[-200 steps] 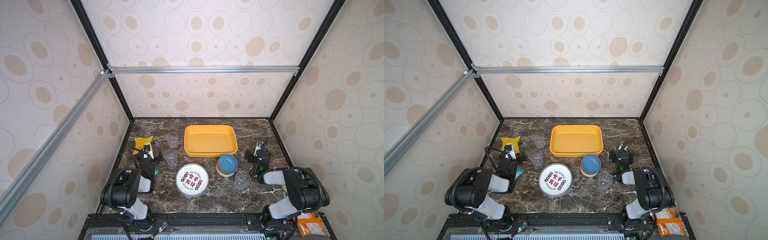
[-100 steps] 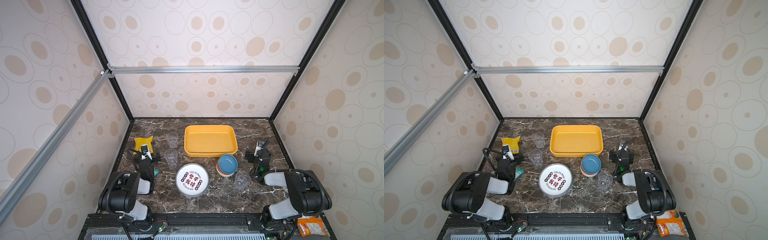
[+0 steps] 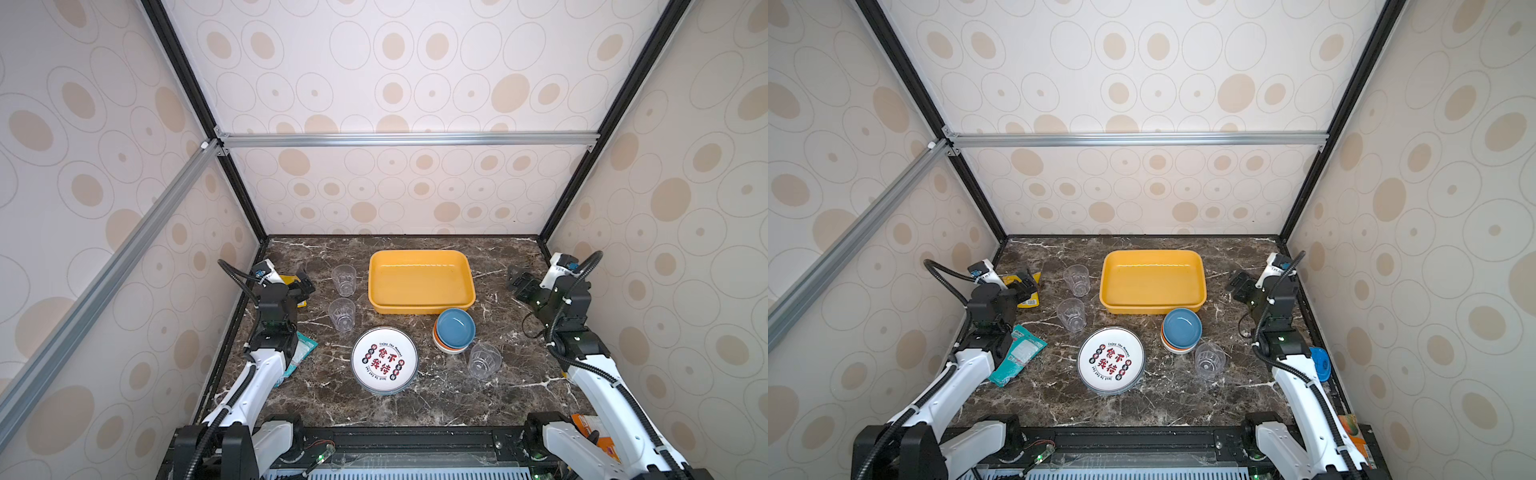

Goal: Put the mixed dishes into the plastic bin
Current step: 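Move the left gripper and right gripper toward the white plate stack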

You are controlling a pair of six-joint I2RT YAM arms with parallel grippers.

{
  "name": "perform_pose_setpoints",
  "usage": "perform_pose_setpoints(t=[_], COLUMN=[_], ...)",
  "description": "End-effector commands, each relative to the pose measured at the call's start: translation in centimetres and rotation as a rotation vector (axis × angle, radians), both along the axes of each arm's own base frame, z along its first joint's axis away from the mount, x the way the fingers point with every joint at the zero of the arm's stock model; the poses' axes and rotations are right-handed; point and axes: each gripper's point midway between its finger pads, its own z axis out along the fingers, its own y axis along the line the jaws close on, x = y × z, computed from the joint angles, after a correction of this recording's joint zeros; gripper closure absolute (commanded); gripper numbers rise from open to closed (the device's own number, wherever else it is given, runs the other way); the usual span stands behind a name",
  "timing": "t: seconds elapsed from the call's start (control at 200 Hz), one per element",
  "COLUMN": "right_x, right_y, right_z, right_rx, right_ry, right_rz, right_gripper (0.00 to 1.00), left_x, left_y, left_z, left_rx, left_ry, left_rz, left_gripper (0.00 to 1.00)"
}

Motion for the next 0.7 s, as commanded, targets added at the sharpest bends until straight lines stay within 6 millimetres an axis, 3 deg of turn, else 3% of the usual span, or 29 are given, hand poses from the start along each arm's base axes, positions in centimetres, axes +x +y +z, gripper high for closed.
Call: perform_pose_setpoints(t=[0.0,0.125,0.245,0.475,0.695], right_x=[-2.4,-4.6,-7.3,-11.1,-12.6], right_y=[3.6,6.6,9.3,14.3,18.3], right_z=[-3.3,-4.0,-4.9,-5.1,-7.3], right_rx=[0.182,0.286,0.317,0.222,0.119], right_ry=[0.243,0.392,0.546,0.67,0.763], right_rz=[0.146,0.298,0.407,0.575,0.671], right_gripper=[0.12,0.29,0.42,0.48,0.53], left_x=[-2.2,-4.7,-7.4,-11.7,-13.2], left_y=[-2.6,-4.3,-6.6,-10.6,-12.5], left_z=[-3.2,-4.4,-4.6,-6.9,-8.6], left_rx=[-0.121,-0.123,-0.215,-0.411,-0.483], left_ry=[0.249,0.476,0.537,0.611,0.629], left_rz=[-0.126,-0.227,-0.336,-0.464,-0.508], left_gripper=[0.02,0.12,0.22,0.41,0.47])
